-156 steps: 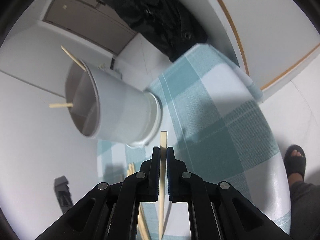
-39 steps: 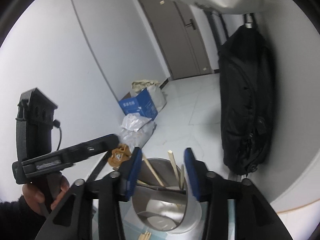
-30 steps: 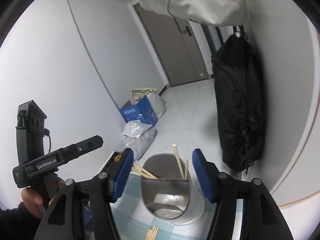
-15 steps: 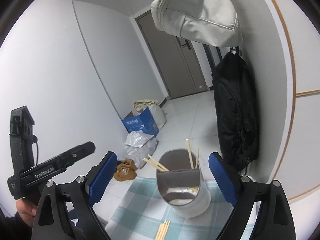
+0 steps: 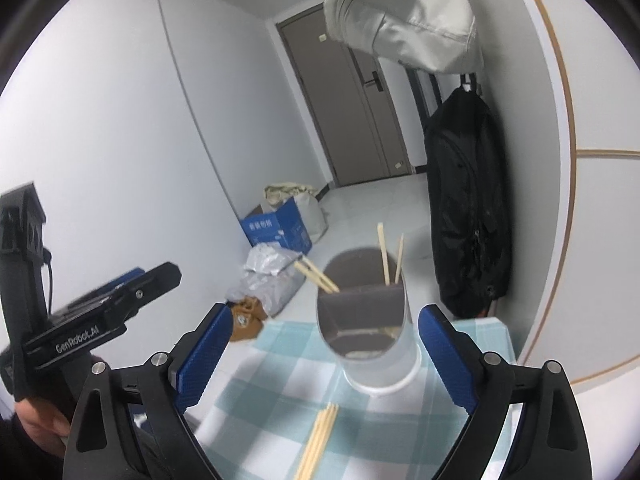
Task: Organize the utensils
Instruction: 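Move both open tools back down toward the chopstick pile, then grasp one chopstick from the pile with the right tool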
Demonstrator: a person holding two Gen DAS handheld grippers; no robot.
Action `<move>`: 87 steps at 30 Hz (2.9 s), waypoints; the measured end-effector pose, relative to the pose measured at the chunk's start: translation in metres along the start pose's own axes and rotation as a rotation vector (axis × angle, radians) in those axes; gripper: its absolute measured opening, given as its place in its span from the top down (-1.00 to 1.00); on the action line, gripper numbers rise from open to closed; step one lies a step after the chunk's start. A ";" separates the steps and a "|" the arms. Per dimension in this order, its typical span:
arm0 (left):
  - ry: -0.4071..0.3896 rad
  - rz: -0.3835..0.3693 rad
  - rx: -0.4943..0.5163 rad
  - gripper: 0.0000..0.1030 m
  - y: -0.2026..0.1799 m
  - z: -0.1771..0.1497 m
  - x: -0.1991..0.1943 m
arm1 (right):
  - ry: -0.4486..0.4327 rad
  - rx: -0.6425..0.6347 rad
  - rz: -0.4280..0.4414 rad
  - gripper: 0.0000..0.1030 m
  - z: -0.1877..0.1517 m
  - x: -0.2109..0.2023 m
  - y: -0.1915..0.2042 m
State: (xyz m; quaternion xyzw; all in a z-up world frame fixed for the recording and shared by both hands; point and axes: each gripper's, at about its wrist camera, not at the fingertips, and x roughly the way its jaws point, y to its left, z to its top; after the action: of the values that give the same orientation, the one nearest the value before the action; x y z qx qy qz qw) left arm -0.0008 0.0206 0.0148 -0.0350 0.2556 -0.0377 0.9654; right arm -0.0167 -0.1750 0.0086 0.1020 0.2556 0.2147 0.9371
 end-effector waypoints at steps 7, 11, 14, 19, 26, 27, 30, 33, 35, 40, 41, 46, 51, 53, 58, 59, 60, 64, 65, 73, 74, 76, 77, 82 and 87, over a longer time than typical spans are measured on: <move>0.039 0.047 -0.021 -0.64 0.012 -0.034 0.018 | 0.101 -0.026 -0.011 -0.81 -0.036 0.020 0.000; 0.079 0.058 -0.035 -0.63 0.020 -0.054 0.031 | 0.164 -0.031 -0.025 -0.81 -0.055 0.034 -0.003; 0.112 0.060 -0.058 -0.63 0.028 -0.065 0.040 | 0.212 -0.036 -0.039 -0.71 -0.067 0.044 -0.003; 0.139 0.062 -0.075 -0.63 0.039 -0.071 0.047 | 0.298 -0.020 -0.036 -0.60 -0.082 0.063 -0.005; 0.257 0.070 -0.104 -0.63 0.049 -0.084 0.061 | 0.413 -0.042 -0.053 -0.43 -0.103 0.094 0.002; 0.266 0.085 -0.102 -0.63 0.051 -0.084 0.062 | 0.437 -0.051 -0.062 -0.41 -0.108 0.099 0.003; 0.321 0.112 -0.142 -0.63 0.065 -0.087 0.068 | 0.514 -0.049 -0.071 -0.29 -0.119 0.117 0.002; 0.366 0.112 -0.213 -0.63 0.083 -0.091 0.072 | 0.585 -0.039 -0.080 -0.16 -0.126 0.134 0.000; 0.383 0.126 -0.242 -0.63 0.092 -0.092 0.073 | 0.614 -0.049 -0.085 -0.10 -0.129 0.143 0.001; 0.412 0.138 -0.291 -0.63 0.104 -0.093 0.075 | 0.662 -0.096 -0.092 0.20 -0.134 0.163 0.011; 0.416 0.140 -0.294 -0.63 0.104 -0.094 0.075 | 0.676 -0.097 -0.099 0.26 -0.135 0.167 0.012; 0.438 0.134 -0.323 -0.63 0.105 -0.095 0.076 | 0.709 -0.110 -0.163 0.50 -0.136 0.180 0.014; 0.446 0.131 -0.329 -0.63 0.104 -0.093 0.078 | 0.736 -0.114 -0.198 0.67 -0.135 0.182 0.014; 0.447 0.127 -0.330 -0.63 0.107 -0.093 0.079 | 0.738 -0.105 -0.207 0.71 -0.134 0.184 0.011; 0.458 0.119 -0.331 -0.63 0.110 -0.095 0.082 | 0.744 -0.042 -0.195 0.78 -0.132 0.181 0.003; 0.461 0.120 -0.331 -0.63 0.110 -0.095 0.082 | 0.743 -0.033 -0.194 0.80 -0.132 0.181 0.001; 0.463 0.120 -0.332 -0.64 0.111 -0.095 0.083 | 0.743 -0.022 -0.189 0.82 -0.132 0.180 0.000; 0.471 0.121 -0.338 -0.63 0.113 -0.095 0.084 | 0.739 0.018 -0.177 0.84 -0.131 0.178 -0.007; 0.472 0.122 -0.341 -0.63 0.113 -0.095 0.084 | 0.734 0.008 -0.182 0.84 -0.131 0.176 -0.007; 0.486 0.115 -0.331 -0.63 0.108 -0.097 0.087 | 0.760 -0.097 -0.243 0.85 -0.128 0.179 0.000; 0.486 0.114 -0.331 -0.63 0.108 -0.097 0.087 | 0.774 -0.100 -0.253 0.85 -0.129 0.182 0.000; 0.486 0.116 -0.329 -0.63 0.108 -0.097 0.087 | 0.778 -0.118 -0.276 0.84 -0.127 0.189 0.004; 0.486 0.119 -0.329 -0.63 0.108 -0.096 0.087 | 0.784 -0.125 -0.282 0.84 -0.126 0.192 0.006; 0.494 0.127 -0.320 -0.63 0.108 -0.098 0.088 | 0.776 -0.098 -0.290 0.87 -0.120 0.202 0.006; 0.530 0.105 -0.299 -0.63 0.102 -0.103 0.093 | 0.742 0.009 -0.219 0.91 -0.118 0.196 -0.009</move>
State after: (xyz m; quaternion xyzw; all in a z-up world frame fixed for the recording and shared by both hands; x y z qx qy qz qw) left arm 0.0342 0.1084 -0.1290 -0.1525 0.5029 0.0427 0.8498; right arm 0.0772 -0.0838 -0.1797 -0.0063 0.5877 0.1344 0.7978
